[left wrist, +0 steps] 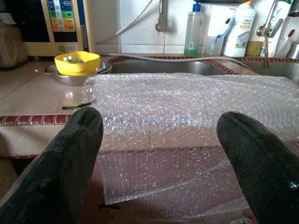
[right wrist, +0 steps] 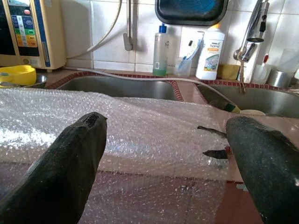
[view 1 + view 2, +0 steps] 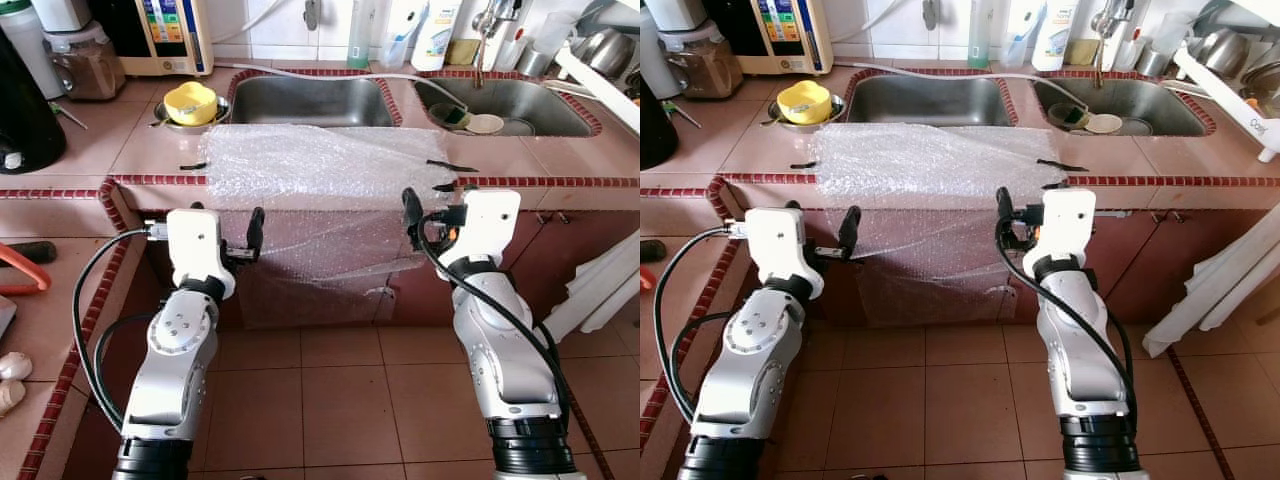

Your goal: Kitchen organization

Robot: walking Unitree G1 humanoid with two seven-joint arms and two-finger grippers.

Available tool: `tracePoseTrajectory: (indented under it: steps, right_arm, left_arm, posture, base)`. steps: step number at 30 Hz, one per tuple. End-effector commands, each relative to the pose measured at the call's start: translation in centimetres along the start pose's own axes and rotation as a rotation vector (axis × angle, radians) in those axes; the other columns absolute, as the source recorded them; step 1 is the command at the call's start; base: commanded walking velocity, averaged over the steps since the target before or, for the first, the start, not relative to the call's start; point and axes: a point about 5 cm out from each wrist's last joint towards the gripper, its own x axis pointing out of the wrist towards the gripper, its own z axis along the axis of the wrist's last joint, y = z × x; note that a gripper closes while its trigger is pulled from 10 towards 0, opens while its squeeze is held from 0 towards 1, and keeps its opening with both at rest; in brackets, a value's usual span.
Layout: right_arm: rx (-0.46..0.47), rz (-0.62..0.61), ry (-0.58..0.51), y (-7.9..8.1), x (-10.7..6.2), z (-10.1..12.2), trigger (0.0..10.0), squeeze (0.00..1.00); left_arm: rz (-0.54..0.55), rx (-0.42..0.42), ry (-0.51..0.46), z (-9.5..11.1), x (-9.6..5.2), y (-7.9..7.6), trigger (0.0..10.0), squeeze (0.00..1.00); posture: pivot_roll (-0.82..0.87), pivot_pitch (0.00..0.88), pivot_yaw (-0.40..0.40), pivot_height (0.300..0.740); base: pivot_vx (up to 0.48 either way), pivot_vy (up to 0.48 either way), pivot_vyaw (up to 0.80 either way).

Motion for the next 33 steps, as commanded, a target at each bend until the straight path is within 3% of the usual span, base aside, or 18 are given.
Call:
tracePoseTrajectory:
  steps: [1,6,33]
  right_arm:
    - [0.004,-0.007,0.011,-0.21,0.01,-0.23,10.0,0.0]
    - [-0.003,0.001,-0.007,-0.01,0.14,0.19,10.0,0.0]
    - [-0.024,0.021,-0.02,0.16,0.28,0.3,10.0,0.0]
  left_arm:
    - [-0.011,-0.008,0.003,0.1,0.02,-0.06,10.0,0.0]
    - [-0.017,-0.001,-0.014,0.44,0.1,-0.09,10.0,0.0]
    - [-0.033,-0.017,-0.016,0.41,0.32,-0.6,10.0,0.0]
  posture:
    - [-0.02,0.058,-0.025,0.74]
    - [-0.02,0.057,-0.023,0.74]
    - [0.0,0.06,-0.024,0.74]
  base:
    - [0.0,0.0,0.0]
    - [0.048,0.0,0.0]
    - [0.275,0.0,0.0]
